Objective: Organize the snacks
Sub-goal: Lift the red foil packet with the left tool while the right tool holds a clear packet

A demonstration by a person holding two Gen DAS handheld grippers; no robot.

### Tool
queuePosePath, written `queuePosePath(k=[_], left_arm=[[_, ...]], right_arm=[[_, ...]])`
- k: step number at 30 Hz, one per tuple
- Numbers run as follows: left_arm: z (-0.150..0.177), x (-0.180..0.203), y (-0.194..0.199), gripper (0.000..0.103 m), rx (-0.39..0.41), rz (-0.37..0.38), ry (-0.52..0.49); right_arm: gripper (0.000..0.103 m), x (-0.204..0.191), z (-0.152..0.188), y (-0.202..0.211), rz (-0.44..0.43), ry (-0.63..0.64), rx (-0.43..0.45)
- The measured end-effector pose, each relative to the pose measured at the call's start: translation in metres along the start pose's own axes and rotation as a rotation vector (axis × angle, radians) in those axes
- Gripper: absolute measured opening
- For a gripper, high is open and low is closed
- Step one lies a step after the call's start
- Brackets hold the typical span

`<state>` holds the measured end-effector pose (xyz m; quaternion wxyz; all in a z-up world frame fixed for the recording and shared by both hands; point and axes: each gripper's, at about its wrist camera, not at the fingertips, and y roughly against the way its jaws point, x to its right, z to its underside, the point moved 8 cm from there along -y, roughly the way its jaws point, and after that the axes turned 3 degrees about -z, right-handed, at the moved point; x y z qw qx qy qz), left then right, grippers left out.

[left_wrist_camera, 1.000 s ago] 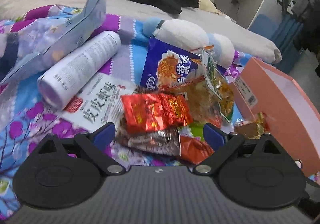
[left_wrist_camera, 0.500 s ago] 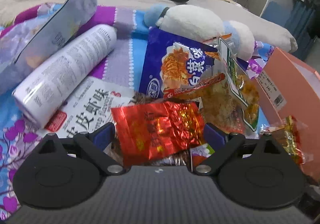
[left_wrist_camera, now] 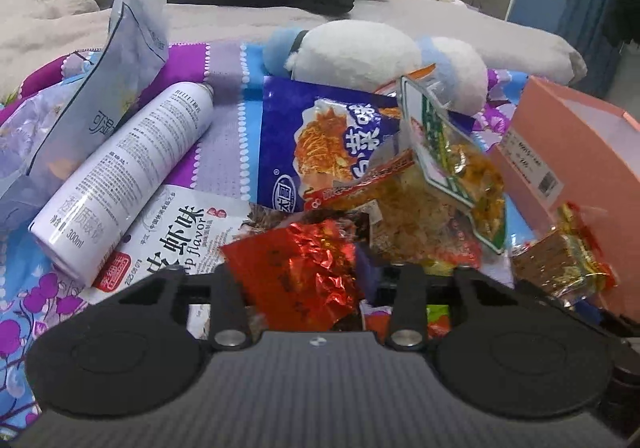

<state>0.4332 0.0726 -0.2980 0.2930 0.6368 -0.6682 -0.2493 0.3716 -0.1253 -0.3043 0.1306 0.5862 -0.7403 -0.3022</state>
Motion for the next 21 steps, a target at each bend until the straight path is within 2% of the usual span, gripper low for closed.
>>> queuePosePath(k=[3, 6, 21], left_arm=[[0.0, 0.003, 0.009, 0.03, 0.0, 0.032, 0.025], [0.004, 0.007, 0.021, 0.027, 0.004, 0.041, 0.033], [0.039, 0.014, 0.086, 0.027, 0.001, 0.044, 0.114]], right_arm=[[0.042, 0.0, 0.0, 0.007, -0.013, 0.006, -0.004], [0.041, -0.001, 0.0, 0.016, -0.031, 0.019, -0.005], [0.032, 0.006, 0.01, 0.069, -0.123, 0.069, -0.038]])
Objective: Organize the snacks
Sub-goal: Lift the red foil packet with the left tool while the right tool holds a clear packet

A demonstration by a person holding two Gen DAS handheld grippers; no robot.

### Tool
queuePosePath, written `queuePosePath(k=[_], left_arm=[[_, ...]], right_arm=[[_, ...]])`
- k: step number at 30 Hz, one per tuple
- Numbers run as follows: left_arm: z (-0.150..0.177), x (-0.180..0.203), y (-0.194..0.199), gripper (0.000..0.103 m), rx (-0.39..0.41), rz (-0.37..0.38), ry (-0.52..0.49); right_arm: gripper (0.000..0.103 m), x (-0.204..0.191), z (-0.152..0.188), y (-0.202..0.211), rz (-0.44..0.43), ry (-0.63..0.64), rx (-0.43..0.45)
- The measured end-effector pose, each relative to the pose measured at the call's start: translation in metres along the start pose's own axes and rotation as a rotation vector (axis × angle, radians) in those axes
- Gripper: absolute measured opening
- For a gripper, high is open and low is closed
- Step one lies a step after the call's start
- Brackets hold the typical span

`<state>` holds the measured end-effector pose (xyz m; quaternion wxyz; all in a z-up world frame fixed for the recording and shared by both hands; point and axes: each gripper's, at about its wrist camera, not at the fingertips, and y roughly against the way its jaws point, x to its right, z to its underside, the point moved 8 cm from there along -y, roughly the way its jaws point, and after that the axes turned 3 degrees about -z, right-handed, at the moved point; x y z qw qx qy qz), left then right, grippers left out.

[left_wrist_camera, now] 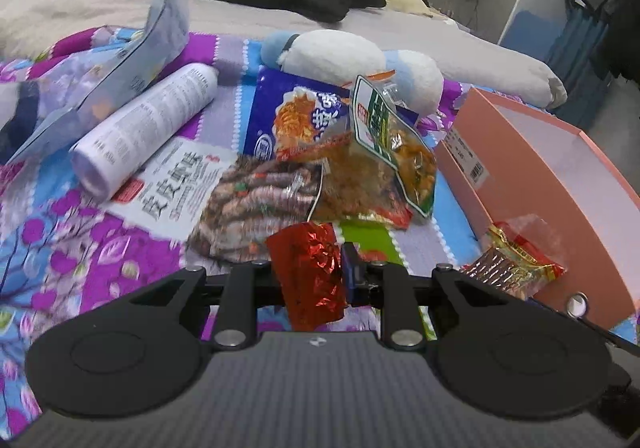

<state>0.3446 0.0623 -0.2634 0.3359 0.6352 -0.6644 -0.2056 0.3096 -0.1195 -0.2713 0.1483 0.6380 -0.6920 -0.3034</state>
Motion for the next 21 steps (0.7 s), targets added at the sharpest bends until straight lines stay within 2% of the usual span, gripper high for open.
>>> queuePosePath(k=[3, 4, 5, 6, 21], left_arm=[[0.011, -0.002, 0.013, 0.027, -0.008, -0.018, 0.026], [0.015, -0.002, 0.018, 0.027, -0.013, -0.025, 0.035], [0.019, -0.003, 0.022, 0.027, -0.017, -0.031, 0.044], [0.022, -0.003, 0.026, 0.027, -0.018, -0.034, 0.051], [0.062, 0.004, 0.082, 0.027, -0.053, -0.1, 0.141]], right_arm=[[0.03, 0.002, 0.004, 0.012, -0.024, 0.006, -0.012], [0.025, 0.002, 0.005, 0.015, -0.027, 0.013, -0.016], [0.013, 0.003, 0.006, 0.018, -0.03, 0.019, -0.018], [0.012, 0.004, 0.007, 0.022, -0.037, 0.022, -0.027], [0.011, 0.022, 0.023, 0.068, -0.098, 0.145, -0.095]])
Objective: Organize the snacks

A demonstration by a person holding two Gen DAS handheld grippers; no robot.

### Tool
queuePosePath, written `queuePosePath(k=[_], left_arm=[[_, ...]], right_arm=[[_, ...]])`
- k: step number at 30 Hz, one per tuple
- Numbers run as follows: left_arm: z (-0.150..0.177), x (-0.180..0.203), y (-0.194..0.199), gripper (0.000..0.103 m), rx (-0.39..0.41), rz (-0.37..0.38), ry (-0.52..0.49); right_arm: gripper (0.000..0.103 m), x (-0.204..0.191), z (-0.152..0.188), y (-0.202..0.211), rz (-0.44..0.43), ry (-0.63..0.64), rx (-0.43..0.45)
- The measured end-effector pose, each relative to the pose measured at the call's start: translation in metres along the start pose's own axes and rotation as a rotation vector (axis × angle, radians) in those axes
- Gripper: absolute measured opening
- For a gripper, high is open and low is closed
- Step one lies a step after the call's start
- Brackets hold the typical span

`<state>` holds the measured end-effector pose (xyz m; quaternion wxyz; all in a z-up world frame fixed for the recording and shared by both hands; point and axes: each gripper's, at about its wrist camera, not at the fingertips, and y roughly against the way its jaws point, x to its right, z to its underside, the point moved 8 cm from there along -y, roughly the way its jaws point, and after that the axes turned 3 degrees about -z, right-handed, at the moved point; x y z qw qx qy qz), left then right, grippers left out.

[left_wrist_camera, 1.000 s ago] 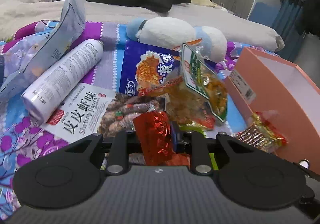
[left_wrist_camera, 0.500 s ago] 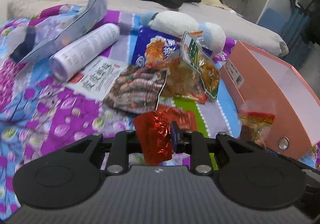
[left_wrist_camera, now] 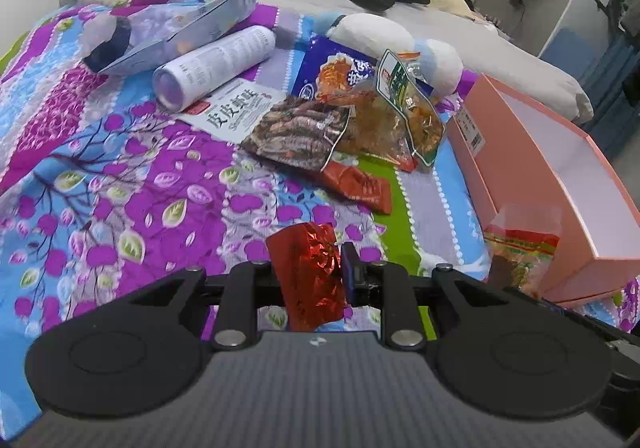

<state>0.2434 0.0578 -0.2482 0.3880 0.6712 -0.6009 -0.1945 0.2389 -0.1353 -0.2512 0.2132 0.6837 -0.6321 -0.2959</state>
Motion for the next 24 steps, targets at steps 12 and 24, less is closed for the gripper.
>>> queuePosePath(k=[12, 24], left_arm=[[-0.001, 0.016, 0.031, 0.027, 0.001, 0.016, 0.001], [-0.028, 0.045, 0.063, 0.027, 0.046, 0.059, -0.001]], right_arm=[[0.011, 0.002, 0.0, 0.021, -0.043, 0.022, -0.053], [0.011, 0.005, -0.03, 0.05, -0.099, 0.016, -0.032]])
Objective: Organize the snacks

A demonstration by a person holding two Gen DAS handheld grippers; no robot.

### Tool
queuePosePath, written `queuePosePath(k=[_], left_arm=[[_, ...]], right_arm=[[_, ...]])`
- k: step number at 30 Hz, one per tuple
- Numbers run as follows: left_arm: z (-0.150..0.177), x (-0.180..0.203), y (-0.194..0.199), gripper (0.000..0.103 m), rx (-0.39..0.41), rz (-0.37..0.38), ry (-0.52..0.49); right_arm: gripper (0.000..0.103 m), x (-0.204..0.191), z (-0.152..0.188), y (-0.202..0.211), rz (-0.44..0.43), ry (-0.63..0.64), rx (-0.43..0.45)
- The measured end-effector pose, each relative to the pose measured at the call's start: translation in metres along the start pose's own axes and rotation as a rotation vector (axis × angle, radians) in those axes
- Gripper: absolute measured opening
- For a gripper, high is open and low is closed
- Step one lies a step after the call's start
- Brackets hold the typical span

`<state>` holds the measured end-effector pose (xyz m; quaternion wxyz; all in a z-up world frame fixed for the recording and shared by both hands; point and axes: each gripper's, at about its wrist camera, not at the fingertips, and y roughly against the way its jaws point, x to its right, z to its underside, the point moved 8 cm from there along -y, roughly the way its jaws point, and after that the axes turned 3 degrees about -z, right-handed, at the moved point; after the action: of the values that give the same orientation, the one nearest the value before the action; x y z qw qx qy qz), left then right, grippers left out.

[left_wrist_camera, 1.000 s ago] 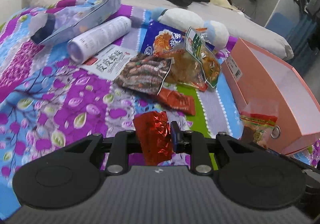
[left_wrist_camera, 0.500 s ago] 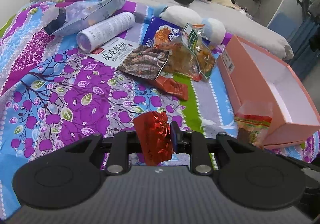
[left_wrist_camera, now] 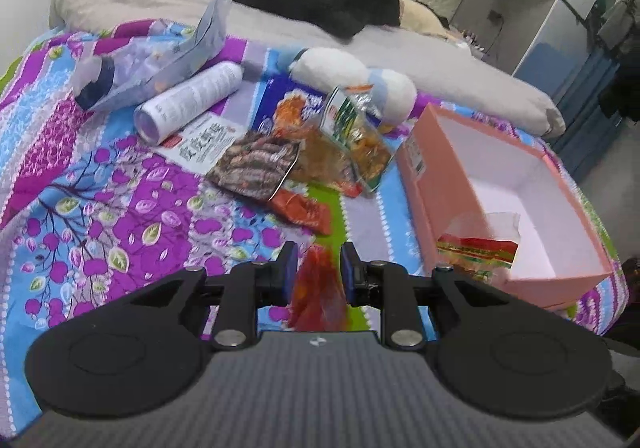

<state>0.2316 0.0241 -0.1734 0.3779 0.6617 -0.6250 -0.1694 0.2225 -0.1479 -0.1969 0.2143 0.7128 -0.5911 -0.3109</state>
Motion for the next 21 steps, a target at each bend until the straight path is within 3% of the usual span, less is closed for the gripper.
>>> queuePosePath(k=[9, 16, 17, 21], left_arm=[[-0.029, 0.021, 0.014, 0.021, 0.054, 0.028, -0.015], [-0.003, 0.01, -0.01, 0.023, -0.016, 0.099, 0.03], [0.005, 0.008, -0.018, 0.025, -0.041, 0.111, 0.043], [0.036, 0.008, -0.041, 0.057, -0.131, 0.109, 0.043]], right_arm=[[0.011, 0.01, -0.034, 0.024, -0.021, -0.001, 0.062], [0.011, 0.02, -0.01, 0.011, -0.037, 0.009, -0.009], [0.011, 0.021, -0.003, 0.009, -0.042, 0.005, -0.026], [0.011, 0.027, 0.026, -0.001, -0.056, 0.002, -0.094]])
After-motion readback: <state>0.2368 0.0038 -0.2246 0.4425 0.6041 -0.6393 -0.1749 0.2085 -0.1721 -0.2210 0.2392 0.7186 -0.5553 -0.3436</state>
